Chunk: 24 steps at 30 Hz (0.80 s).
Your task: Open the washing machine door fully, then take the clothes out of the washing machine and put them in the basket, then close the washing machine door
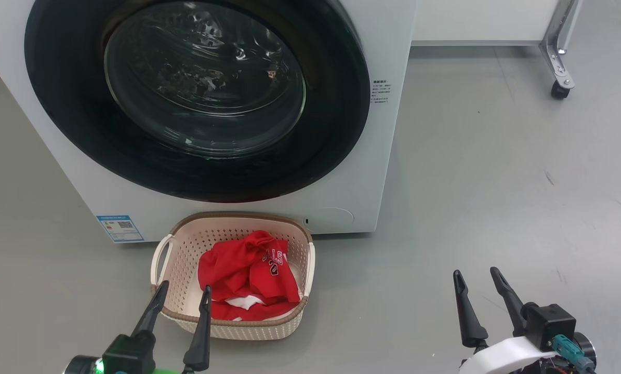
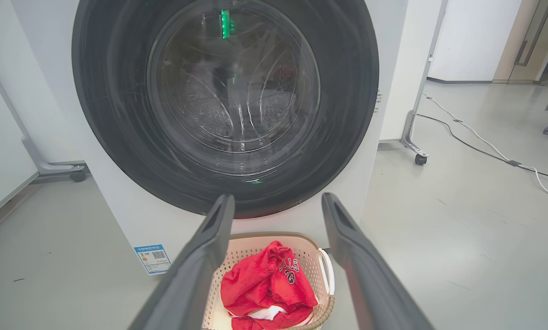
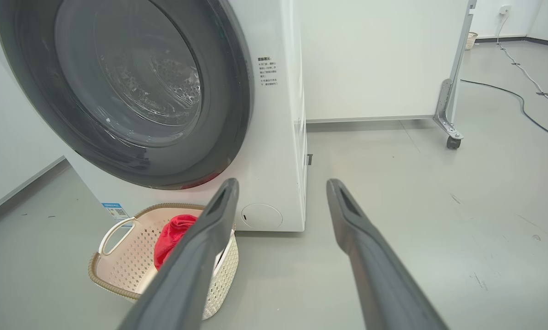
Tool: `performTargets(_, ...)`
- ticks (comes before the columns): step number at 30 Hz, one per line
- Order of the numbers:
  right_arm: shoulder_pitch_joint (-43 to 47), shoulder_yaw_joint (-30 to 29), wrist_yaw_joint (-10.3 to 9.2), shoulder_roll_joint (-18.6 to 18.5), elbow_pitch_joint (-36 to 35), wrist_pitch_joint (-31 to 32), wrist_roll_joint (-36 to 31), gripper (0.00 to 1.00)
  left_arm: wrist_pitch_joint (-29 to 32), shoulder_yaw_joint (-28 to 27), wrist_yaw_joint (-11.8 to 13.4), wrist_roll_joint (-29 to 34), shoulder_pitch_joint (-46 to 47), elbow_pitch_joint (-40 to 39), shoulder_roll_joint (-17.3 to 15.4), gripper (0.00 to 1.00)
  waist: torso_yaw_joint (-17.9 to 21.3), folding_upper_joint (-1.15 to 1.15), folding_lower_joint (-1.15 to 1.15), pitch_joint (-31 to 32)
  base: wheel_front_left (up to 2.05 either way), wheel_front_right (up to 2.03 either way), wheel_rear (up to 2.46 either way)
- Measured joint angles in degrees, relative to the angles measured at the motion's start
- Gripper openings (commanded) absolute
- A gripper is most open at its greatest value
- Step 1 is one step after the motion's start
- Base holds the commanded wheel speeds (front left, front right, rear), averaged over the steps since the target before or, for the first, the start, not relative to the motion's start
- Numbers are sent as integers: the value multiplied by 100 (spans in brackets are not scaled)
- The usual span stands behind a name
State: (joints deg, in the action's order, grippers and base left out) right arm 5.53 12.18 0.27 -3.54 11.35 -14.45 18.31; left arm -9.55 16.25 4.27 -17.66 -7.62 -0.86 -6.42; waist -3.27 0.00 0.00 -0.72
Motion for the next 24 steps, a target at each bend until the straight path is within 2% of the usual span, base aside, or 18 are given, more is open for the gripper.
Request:
performTargets(12,8,-30,0,-1,-42,0,-24,100,68,7,4,0,-25,-88,0,100,13,0,0,-54,0,0,0)
performTargets(13,10,-32,8,1,-10,1,-24,0,68,13,3,0,-25,-59,8,0,12,0,0,-58,0,0,0)
performTargets(18,133,-18,9,30,281,2,-22,0,74,81,1,0,-83,257,60,0,13,0,0,-59,0,0,0)
performTargets(24,181,-19,18,33,263,3,218,0,69,96,-12,-253,-151,215,76,0,29,0,0,-57,0,0,0)
